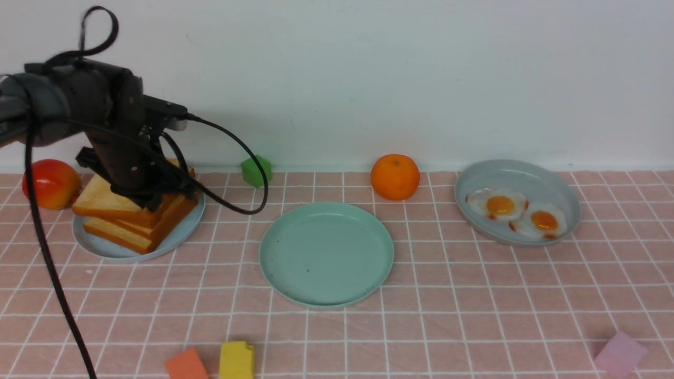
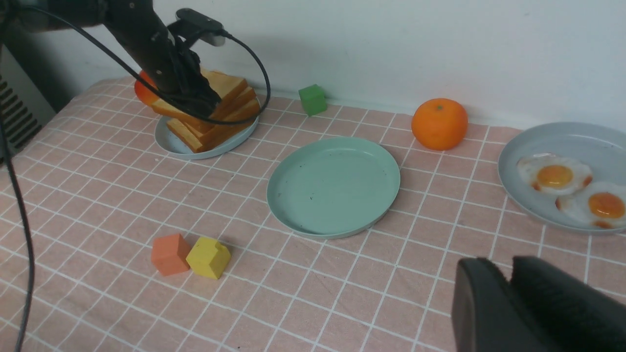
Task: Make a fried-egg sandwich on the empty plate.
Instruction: Use the left arm to grab a slice of bread, then use the left arm to put a slice of bread into the empty plate in the middle
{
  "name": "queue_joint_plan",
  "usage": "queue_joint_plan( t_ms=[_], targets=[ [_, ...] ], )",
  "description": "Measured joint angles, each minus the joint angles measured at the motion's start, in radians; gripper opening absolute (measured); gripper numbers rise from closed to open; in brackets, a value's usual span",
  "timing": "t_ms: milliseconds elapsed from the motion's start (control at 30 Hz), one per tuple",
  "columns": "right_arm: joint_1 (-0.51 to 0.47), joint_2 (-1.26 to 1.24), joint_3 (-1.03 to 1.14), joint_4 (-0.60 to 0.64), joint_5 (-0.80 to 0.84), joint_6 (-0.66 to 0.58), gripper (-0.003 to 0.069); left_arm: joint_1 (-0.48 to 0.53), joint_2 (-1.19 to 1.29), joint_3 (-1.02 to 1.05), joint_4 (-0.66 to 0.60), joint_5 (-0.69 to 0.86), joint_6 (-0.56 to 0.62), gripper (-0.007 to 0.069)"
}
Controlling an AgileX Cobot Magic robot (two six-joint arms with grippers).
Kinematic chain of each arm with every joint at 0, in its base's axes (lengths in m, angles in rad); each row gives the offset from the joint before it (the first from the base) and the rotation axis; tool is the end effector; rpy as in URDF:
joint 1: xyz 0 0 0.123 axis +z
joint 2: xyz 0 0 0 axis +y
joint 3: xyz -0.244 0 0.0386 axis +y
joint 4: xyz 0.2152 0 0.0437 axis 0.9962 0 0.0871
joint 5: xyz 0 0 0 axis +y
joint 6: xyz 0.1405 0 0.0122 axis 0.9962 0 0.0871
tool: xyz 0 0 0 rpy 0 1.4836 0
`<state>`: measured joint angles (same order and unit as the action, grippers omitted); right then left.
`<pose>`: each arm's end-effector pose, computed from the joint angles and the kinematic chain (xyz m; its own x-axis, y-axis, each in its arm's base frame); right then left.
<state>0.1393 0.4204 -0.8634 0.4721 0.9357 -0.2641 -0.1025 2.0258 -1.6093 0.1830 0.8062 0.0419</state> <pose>0.0839 0.0639 0.3446 -0.3529 -0.0213 -0.9354 -0.4595 0.8748 0.1535 0.4160 -0.0242 0.1518 -0.8779 0.2582 -0.4032 0.1961 0.9621 0.1893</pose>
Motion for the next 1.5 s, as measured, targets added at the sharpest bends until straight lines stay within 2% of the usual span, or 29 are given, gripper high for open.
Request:
queue_joint_plan(
  t_ms=[200, 367, 567, 733, 1067, 1233, 1267, 1333, 1500],
  targets=[
    [0.0, 0.0, 0.0, 0.0, 0.0, 0.0, 0.0119, -0.031, -0.179, 0.005, -0.018, 0.011, 0.0, 0.0027],
    [0.0, 0.0, 0.0, 0.0, 0.0, 0.0, 0.0119, -0.221, -0.236, 0.004, -0.049, 0.049, 0.015, 0.0024],
    [0.0, 0.0, 0.0, -0.008, 0.012, 0.0, 0.0119, -0.47, -0.125, 0.005, -0.078, 0.06, 0.038, 0.0024],
    [0.0, 0.0, 0.0, -0.008, 0.033, 0.0, 0.0119, -0.534, -0.047, 0.005, -0.061, 0.037, 0.041, 0.002],
    [0.0, 0.0, 0.0, -0.008, 0.054, 0.0, 0.0119, -0.541, 0.026, 0.005, -0.035, -0.001, 0.012, 0.0029],
    [0.0, 0.0, 0.0, -0.008, 0.06, 0.0, 0.0123, -0.541, 0.03, 0.005, -0.015, -0.005, 0.011, 0.015],
    [0.0, 0.0, 0.0, -0.008, 0.061, 0.0, 0.0123, -0.541, 0.03, 0.005, -0.015, -0.005, 0.01, 0.0156],
    [0.0, 0.0, 0.0, -0.008, 0.061, 0.0, 0.0124, -0.541, 0.03, 0.005, -0.011, -0.005, 0.004, 0.0234],
    [0.0, 0.0, 0.0, -0.008, 0.063, 0.0, 0.0124, -0.541, 0.03, 0.005, -0.011, 0.005, 0.001, 0.0367]
  ],
)
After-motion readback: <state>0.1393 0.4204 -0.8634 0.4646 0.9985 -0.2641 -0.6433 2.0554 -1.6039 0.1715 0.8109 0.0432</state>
